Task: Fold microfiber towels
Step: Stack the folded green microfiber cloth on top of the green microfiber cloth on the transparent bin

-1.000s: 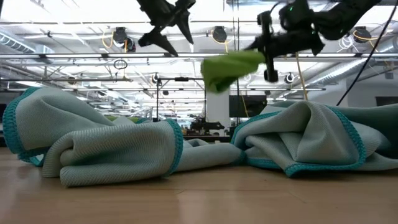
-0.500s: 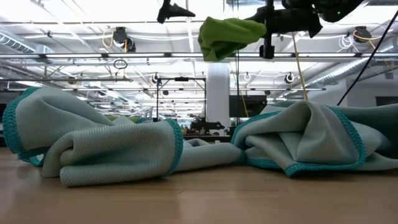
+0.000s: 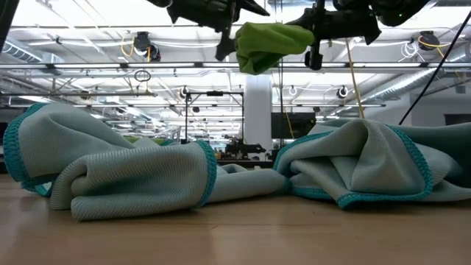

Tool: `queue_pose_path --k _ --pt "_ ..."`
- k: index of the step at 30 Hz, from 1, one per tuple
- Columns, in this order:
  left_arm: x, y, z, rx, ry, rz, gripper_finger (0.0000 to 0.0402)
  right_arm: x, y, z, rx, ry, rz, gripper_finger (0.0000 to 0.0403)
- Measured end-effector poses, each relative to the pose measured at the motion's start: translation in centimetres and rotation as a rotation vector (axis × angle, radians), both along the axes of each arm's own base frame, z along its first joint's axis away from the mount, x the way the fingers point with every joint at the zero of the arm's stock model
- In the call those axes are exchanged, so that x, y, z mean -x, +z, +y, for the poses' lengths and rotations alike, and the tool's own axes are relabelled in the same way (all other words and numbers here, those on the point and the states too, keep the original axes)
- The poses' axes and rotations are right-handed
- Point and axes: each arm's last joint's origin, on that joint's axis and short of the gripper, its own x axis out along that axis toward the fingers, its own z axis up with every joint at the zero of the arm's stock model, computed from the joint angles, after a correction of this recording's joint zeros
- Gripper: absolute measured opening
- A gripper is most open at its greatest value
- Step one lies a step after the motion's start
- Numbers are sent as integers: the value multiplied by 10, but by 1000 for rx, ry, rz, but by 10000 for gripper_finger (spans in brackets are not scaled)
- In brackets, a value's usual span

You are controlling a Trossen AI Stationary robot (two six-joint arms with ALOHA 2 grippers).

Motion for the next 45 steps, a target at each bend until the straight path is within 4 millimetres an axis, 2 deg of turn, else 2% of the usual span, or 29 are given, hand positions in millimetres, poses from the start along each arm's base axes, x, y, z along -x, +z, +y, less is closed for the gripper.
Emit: queue_pose_path --k 6,9,13,18,21,26,27,30,34,39,42,45 --pt "-9 -18 7 -3 -26 40 362 0 0 0 23 4 -1 3" --pt "-8 -19 4 8 -87 41 360 0 0 0 29 9 -3 3" --pt "-9 -26 0 66 -200 59 329 0 0 0 40 10 -5 3" --pt "-11 -22 -6 66 -262 25 256 0 0 0 57 8 -9 3" --pt "-11 -22 -6 71 -270 18 197 0 0 0 62 6 -9 4" --pt "-6 -26 0 73 -263 58 47 0 0 0 68 5 -10 8" --pt "-4 -27 3 79 -254 67 27 0 0 0 74 3 -10 13" --pt "3 -29 14 107 -224 93 20 0 0 -1 74 -25 -5 49" --pt "21 -22 25 110 -219 112 12 3 0 -6 12 -55 2 134" --pt "64 -16 33 104 -200 252 12 12 -3 -12 -76 -74 51 236" --pt "94 -13 37 116 -170 347 12 18 -4 -12 -66 -83 71 269" --pt "128 -10 43 121 -88 476 12 23 -1 -11 -31 -87 63 280"
